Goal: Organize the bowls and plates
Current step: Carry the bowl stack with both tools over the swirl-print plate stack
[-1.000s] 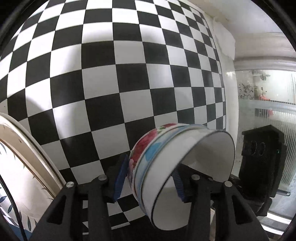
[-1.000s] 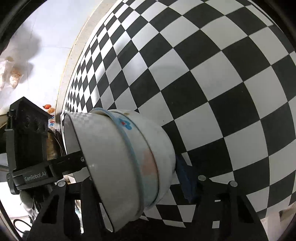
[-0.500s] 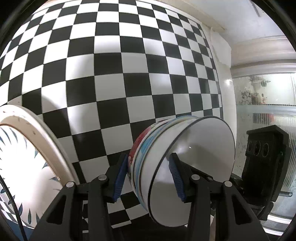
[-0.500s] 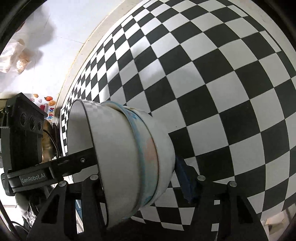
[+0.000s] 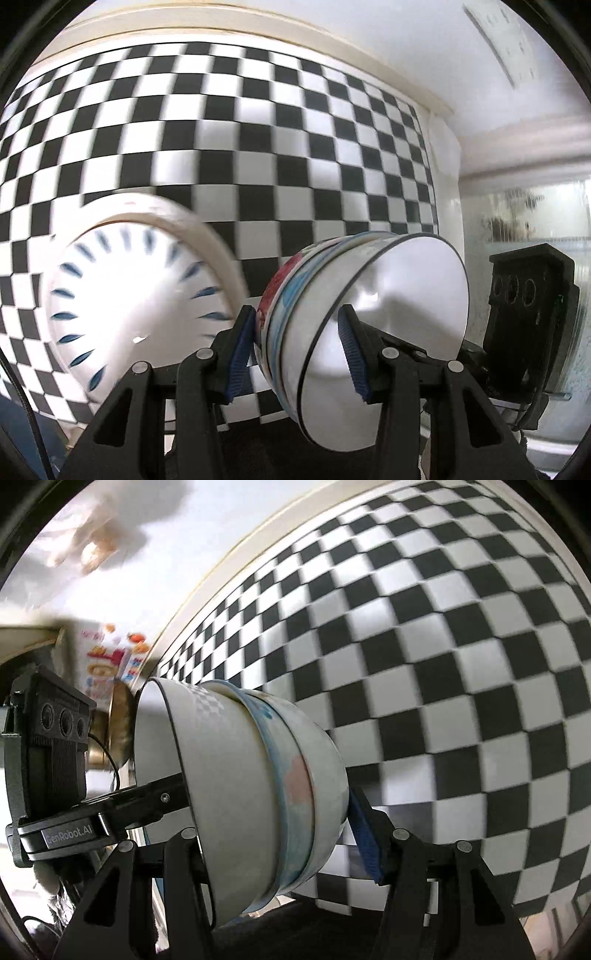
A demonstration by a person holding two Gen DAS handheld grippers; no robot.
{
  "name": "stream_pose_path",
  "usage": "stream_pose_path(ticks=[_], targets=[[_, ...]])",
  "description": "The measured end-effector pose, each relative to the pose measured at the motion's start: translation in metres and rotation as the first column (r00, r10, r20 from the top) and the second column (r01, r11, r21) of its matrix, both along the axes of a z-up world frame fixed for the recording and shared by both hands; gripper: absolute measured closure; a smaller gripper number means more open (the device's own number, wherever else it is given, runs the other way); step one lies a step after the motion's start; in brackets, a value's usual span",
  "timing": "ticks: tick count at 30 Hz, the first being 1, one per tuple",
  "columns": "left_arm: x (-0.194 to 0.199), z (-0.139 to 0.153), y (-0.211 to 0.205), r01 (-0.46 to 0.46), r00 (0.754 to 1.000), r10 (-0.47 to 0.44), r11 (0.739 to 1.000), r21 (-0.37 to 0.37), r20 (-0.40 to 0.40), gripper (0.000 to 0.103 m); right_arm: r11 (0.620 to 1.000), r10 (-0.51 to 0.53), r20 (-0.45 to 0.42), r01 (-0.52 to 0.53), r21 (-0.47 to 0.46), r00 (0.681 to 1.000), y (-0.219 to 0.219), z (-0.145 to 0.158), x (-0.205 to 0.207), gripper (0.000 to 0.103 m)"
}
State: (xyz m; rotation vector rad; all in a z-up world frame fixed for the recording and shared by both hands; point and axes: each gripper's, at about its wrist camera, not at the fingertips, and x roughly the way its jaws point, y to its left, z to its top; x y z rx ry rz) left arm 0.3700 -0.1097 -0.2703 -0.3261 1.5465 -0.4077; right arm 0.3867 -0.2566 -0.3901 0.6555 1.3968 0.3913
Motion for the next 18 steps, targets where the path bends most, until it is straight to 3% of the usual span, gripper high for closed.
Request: stream_pose_path(ticks=[7,18], targets=[[-0.009,0.002,0.065,-0.132,0.991,0.132,0.991,0.024,0.011,0.061,0.99,0.14,0.021,-0.14,0.017,0.99,0.06,0.004,0.012,0.044],[-0.014,-0.027,0.127,-0.264,0.964,0.266,0.962,0.062,-0.019,0.061,0.961,0.274,0.006,-0.274,0.044,0.962,0.134,-0.028,0.031,0.044]])
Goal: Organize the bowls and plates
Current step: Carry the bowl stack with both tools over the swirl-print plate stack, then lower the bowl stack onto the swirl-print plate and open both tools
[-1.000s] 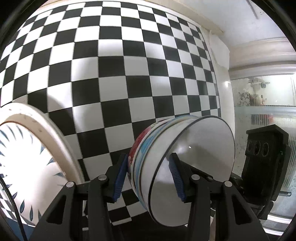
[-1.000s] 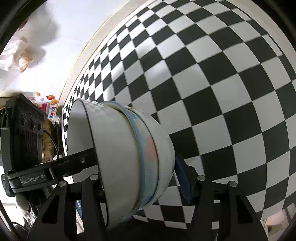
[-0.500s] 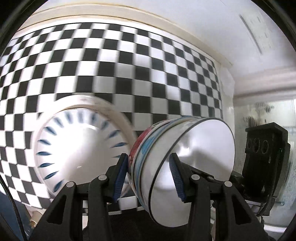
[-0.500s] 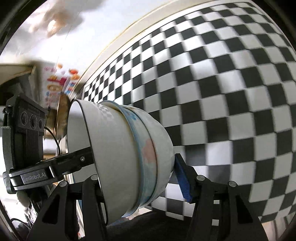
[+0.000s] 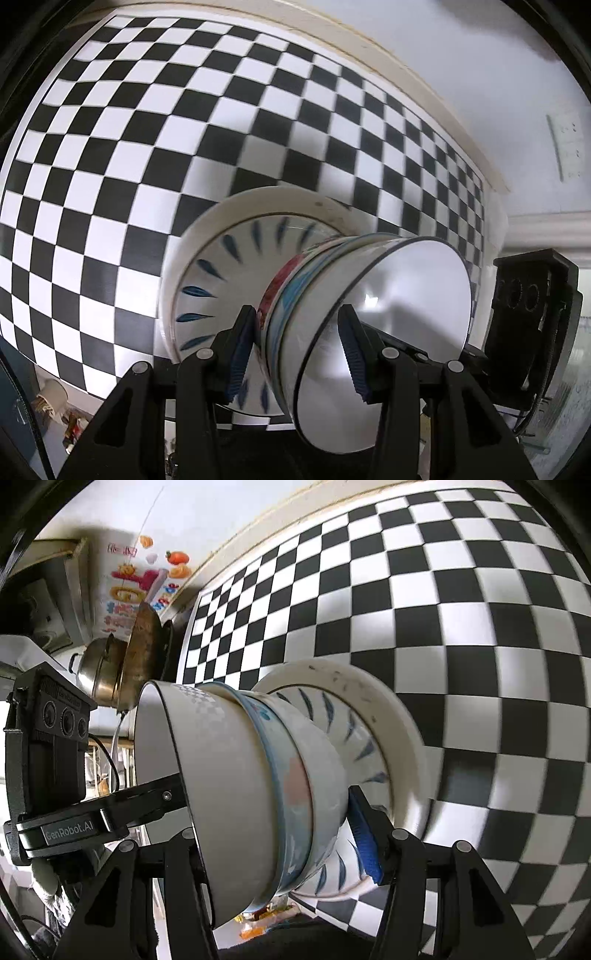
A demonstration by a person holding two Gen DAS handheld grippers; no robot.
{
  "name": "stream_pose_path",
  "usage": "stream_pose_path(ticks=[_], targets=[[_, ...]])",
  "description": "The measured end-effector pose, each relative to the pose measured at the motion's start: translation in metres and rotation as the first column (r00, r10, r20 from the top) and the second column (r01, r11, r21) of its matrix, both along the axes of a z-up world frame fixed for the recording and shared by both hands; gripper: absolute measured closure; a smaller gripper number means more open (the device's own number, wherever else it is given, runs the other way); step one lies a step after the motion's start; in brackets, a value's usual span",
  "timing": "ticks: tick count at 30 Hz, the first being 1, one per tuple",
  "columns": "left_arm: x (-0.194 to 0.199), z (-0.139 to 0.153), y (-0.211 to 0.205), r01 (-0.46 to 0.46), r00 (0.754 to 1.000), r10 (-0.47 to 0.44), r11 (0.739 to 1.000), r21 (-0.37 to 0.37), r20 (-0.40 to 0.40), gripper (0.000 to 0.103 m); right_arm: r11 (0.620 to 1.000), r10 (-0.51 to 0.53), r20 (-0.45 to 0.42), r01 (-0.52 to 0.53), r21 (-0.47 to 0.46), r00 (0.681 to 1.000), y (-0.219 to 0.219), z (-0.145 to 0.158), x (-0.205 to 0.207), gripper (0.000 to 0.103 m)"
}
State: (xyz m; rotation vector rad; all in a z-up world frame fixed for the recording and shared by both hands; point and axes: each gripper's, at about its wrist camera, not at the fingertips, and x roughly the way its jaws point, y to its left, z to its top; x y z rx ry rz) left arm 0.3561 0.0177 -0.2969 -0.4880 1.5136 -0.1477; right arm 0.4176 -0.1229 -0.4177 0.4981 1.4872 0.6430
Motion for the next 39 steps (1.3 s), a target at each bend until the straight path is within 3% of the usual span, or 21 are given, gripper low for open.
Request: stream_pose_path(ticks=[16,31,35,39], targets=[[-0.003,-0.024,0.02,-0.045,0.998,0.045,0.999,0.002,-0.043,0.061,0.998,0.058,-0.029,-0.059,-0.027,0.998,0.028,-0.023,0.012,0.044],[-0.002,-0.025,0.02,-0.05,0.998,0.051,0.999,0.012,-0.045,0.061,0.996,0.079,-0.032,-0.08,-0.037,0.996,0.031,-0.023,0.014,0.045],[-0.002,-0.017,0.018,-0.041,0.999,0.042,0.998,0.05,-0.018,0.061,0.994,0.089,-0.016,-0.09,-0.061,0.996,0.031,-0.018,0.012,0.045],[-0.005,-0.002,0.019,-0.032,0.999,0.029,0.99,0.138,0.025,0.061,0.991,0.089,0.037,-0.085,-0.102,0.995,0.026,0.0,0.01,0.045]])
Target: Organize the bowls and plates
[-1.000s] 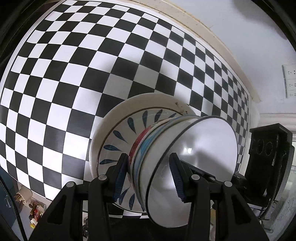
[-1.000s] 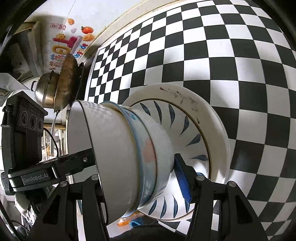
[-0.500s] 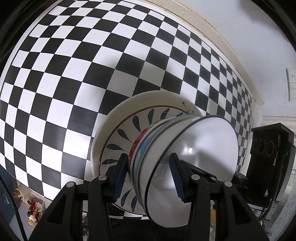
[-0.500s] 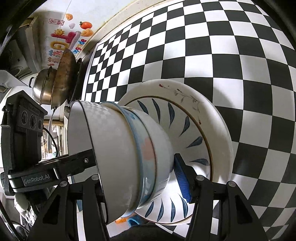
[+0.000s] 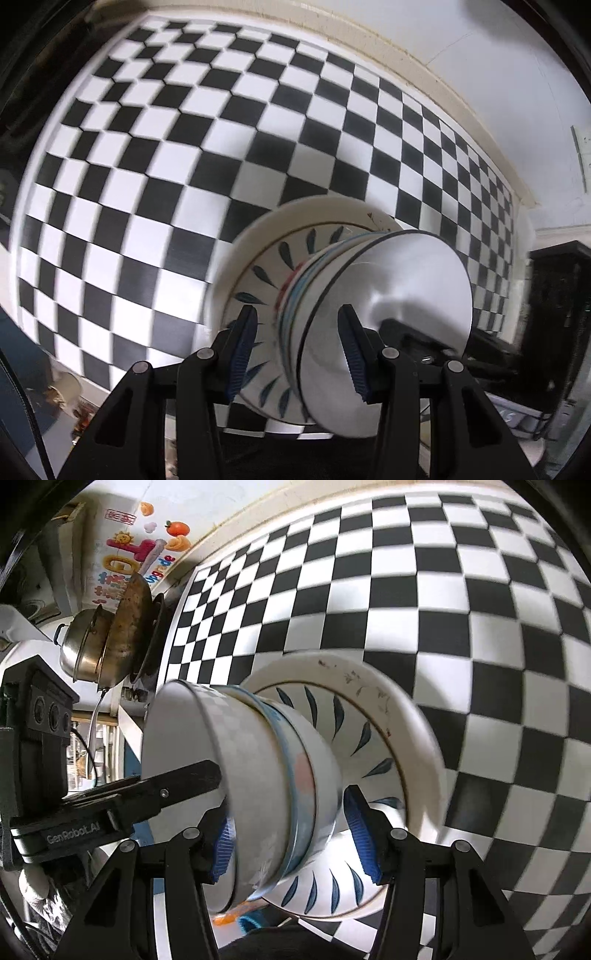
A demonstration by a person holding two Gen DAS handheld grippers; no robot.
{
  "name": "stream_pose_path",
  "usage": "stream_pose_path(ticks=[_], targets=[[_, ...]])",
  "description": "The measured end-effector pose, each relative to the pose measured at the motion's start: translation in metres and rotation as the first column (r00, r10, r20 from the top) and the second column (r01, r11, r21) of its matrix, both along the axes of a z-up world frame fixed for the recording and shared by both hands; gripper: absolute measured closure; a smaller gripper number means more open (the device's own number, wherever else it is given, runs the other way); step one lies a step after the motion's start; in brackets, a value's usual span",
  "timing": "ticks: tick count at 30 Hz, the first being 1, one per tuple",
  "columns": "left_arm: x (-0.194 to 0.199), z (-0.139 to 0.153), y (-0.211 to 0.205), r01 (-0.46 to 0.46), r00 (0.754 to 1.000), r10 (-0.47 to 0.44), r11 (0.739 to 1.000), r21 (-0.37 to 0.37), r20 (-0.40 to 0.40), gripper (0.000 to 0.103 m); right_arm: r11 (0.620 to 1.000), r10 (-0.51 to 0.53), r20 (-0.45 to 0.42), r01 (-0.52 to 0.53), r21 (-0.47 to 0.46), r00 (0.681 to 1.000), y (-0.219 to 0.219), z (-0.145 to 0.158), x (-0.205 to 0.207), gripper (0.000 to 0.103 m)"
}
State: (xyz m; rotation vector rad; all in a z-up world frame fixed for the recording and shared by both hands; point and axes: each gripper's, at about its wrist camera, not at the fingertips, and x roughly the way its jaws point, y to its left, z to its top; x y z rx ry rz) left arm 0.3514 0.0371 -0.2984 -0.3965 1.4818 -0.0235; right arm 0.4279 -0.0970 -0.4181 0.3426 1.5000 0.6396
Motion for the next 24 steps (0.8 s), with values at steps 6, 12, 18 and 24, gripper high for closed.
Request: stream_pose_path(ticks=[6,12,18,24], targets=[[-0.018,0.033,0.002,-0.009,0.996,-0.005,0.989,0.15,0.093,0.059,0.991,0.006,0.149,0.014,-0.133,0.989,-0.014,0.048,-0.016,0.04],[-0.038,0.061,-0.001,-0.009,0.983,-0.033,0.972,0.235,0.178,0.032,0.965,0.013,0.282,0.062,-0.255,0.959,-0.021,0.094,-0.042,0.017],[-0.055,0.077,-0.003,-0.001,0.971,-0.063,0.962,0.272,0.229,0.026,0.943,-0.014,0.365,0.133,-0.304,0.931,-0.019,0.123,-0.066,0.014],[-0.071,0.1,-0.002,0.015,0.95,-0.099,0.961,0.275,0.297,0.026,0.926,-0.063,0.412,0.207,-0.315,0.909,-0.02,0.145,-0.091,0.013]])
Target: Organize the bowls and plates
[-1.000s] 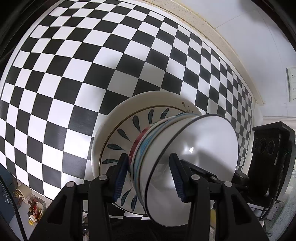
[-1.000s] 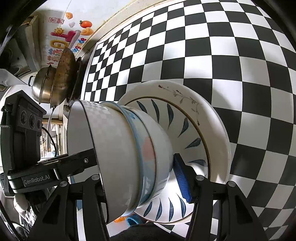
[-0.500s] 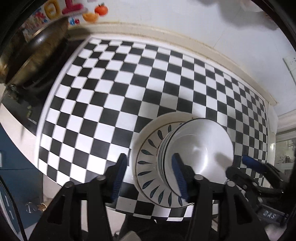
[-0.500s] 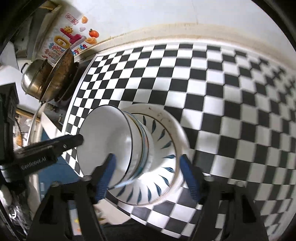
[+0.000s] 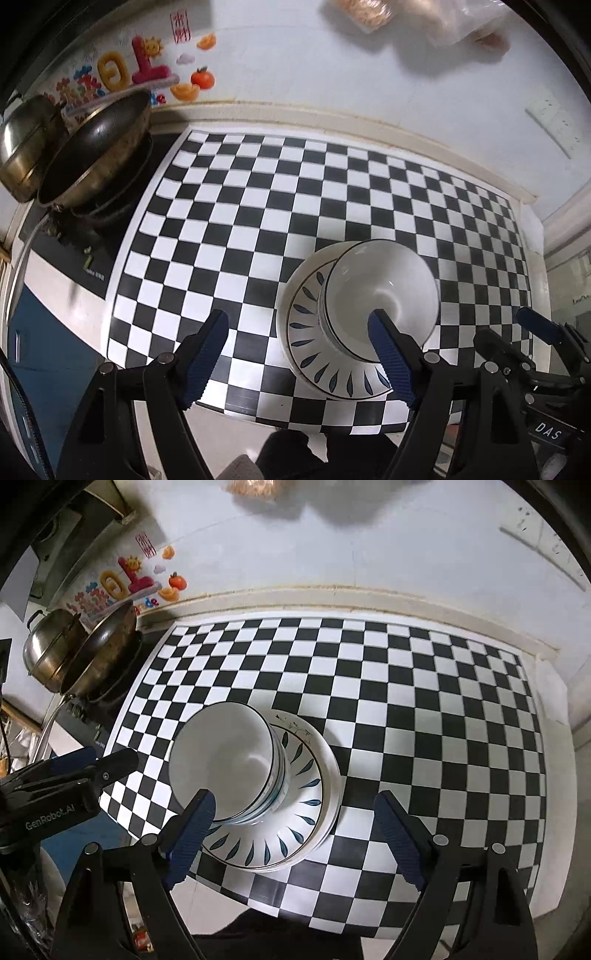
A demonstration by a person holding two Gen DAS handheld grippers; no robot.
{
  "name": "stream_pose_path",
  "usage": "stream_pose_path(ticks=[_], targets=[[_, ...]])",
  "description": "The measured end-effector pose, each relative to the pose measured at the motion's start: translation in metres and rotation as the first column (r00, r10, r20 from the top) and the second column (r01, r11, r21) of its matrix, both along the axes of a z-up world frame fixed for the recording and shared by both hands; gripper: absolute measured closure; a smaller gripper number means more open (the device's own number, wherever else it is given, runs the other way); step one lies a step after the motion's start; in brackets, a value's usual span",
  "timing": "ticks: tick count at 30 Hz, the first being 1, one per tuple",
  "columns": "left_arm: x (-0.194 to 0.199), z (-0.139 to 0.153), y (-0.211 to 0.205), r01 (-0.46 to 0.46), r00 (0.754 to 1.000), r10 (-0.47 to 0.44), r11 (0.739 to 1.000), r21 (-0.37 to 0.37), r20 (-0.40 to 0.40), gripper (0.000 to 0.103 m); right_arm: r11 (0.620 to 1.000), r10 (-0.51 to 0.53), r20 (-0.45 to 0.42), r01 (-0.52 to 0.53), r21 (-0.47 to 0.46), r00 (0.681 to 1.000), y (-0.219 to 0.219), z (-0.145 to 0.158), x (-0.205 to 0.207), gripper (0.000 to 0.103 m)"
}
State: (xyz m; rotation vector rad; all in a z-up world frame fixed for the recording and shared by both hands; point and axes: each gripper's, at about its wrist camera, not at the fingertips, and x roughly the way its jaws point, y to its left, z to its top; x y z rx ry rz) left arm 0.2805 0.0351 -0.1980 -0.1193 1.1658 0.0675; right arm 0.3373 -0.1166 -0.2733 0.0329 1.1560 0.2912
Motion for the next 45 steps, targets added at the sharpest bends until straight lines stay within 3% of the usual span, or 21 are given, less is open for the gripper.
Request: stream_pose_path(ticks=[13,24,36,45], targets=[[-0.089,0.09,0.003,0.095,0.975,-0.097,0.995,0.017,0.201,0.026,0.987,-0.157,0.195,0.16,-0.001,0.968,0.0,0.094,-0.103,0.012],[-0.184,0.151,-0.009,0.093,0.944,-0.107,0.994,0.06,0.312,0.026,0.987,-0.156,0.332,0.158,0.02,0.93,-0.011,0.175,-0.217,0.011],[-0.265,0.182,-0.016,0.052,0.935,-0.076,0.996,0.079,0.347,0.026,0.996,-0.092,0.413,0.09,0.024,0.906,-0.015,0.22,-0.308,0.01],[-0.296,0.193,-0.021,0.039,0.922,-0.068,0.996,0.084,0.381,0.026,0.995,-0.09,0.455,0.099,0.005,0.886,-0.023,0.239,-0.344,0.01]])
